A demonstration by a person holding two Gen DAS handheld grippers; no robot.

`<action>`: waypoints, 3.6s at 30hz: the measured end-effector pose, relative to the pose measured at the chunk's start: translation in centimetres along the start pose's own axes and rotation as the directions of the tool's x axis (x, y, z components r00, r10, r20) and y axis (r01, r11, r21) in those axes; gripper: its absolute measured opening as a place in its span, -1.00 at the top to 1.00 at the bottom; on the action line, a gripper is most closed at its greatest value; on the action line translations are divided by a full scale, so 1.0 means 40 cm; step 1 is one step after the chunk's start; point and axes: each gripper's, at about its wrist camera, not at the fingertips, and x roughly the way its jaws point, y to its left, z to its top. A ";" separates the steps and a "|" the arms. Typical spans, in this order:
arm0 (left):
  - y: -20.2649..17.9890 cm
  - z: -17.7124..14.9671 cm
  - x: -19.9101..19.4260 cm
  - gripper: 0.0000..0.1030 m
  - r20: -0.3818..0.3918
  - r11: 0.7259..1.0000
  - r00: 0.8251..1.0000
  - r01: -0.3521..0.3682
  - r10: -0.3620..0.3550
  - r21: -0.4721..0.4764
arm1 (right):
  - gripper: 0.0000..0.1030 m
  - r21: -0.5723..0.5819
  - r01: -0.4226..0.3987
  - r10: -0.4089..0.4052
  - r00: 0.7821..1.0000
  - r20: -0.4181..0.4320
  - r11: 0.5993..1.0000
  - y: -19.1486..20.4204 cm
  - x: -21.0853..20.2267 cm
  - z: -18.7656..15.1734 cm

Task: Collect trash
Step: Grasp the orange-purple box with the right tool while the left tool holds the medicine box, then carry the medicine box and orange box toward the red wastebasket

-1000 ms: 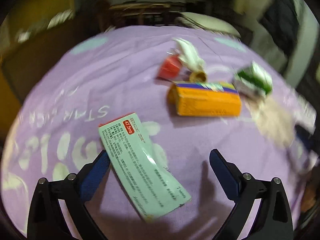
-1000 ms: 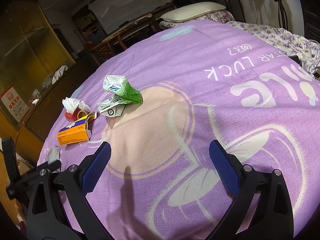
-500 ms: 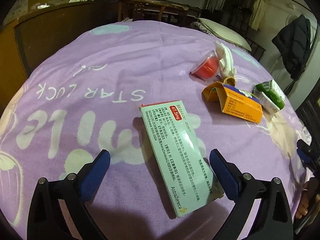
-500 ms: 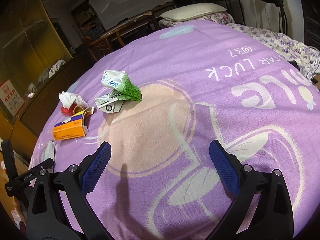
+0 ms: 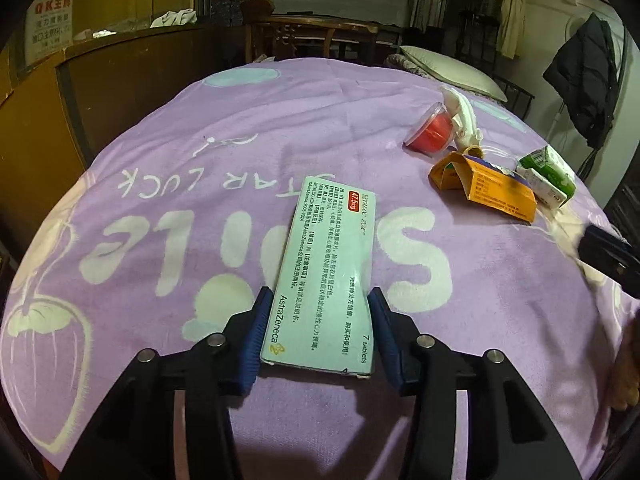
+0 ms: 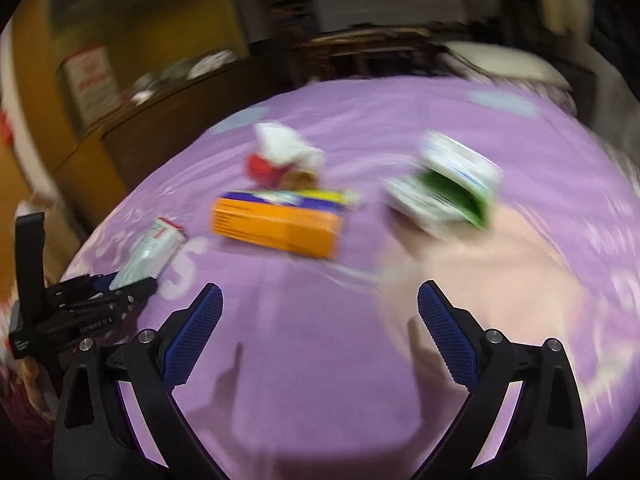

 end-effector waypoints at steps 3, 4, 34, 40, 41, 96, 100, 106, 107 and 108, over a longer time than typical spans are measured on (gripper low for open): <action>-0.008 -0.003 0.002 -0.18 0.000 1.000 1.000 0.013 -0.013 0.014 | -0.83 -0.128 0.015 -0.018 1.000 -0.022 0.992 0.063 0.059 0.047; -0.010 -0.003 0.002 -0.22 -0.001 1.000 1.000 0.022 -0.022 0.017 | -0.83 -0.181 0.034 -0.039 0.999 -0.029 0.983 0.080 0.085 0.063; -0.021 -0.005 0.011 -0.42 -0.003 0.999 0.999 0.035 -0.035 0.028 | -0.65 -0.024 -0.495 0.477 0.848 -0.230 0.869 -0.021 0.015 0.061; -0.020 -0.004 0.014 -0.43 -0.002 0.999 0.999 0.035 -0.035 0.025 | -0.66 -0.134 -0.275 0.249 0.951 -0.183 0.952 -0.007 0.054 0.099; -0.021 -0.004 0.014 -0.43 -0.001 0.999 0.999 0.035 -0.035 0.024 | -0.66 -0.128 -0.266 0.240 0.953 -0.186 0.955 0.002 0.078 0.106; -0.103 0.006 -0.191 0.13 0.140 0.983 0.978 -0.165 0.153 0.083 | 0.10 0.045 0.013 -0.012 1.000 -0.015 0.999 0.034 -0.098 -0.084; -0.121 0.003 -0.285 0.13 0.221 0.973 0.957 -0.211 0.187 0.090 | 0.10 0.040 -0.017 0.016 0.999 0.031 0.999 0.064 -0.164 -0.080; -0.146 -0.006 -0.425 0.13 0.319 0.965 0.926 -0.243 0.202 0.095 | 0.10 0.030 -0.072 0.068 0.991 0.119 0.997 0.108 -0.274 -0.058; -0.147 -0.009 -0.442 0.13 0.330 0.964 0.922 -0.248 0.205 0.094 | 0.10 0.029 -0.087 0.083 0.988 0.130 0.996 0.114 -0.287 -0.055; -0.148 -0.014 -0.460 0.13 0.341 0.963 0.916 -0.255 0.209 0.093 | 0.10 0.025 -0.110 0.105 0.984 0.143 0.994 0.125 -0.306 -0.052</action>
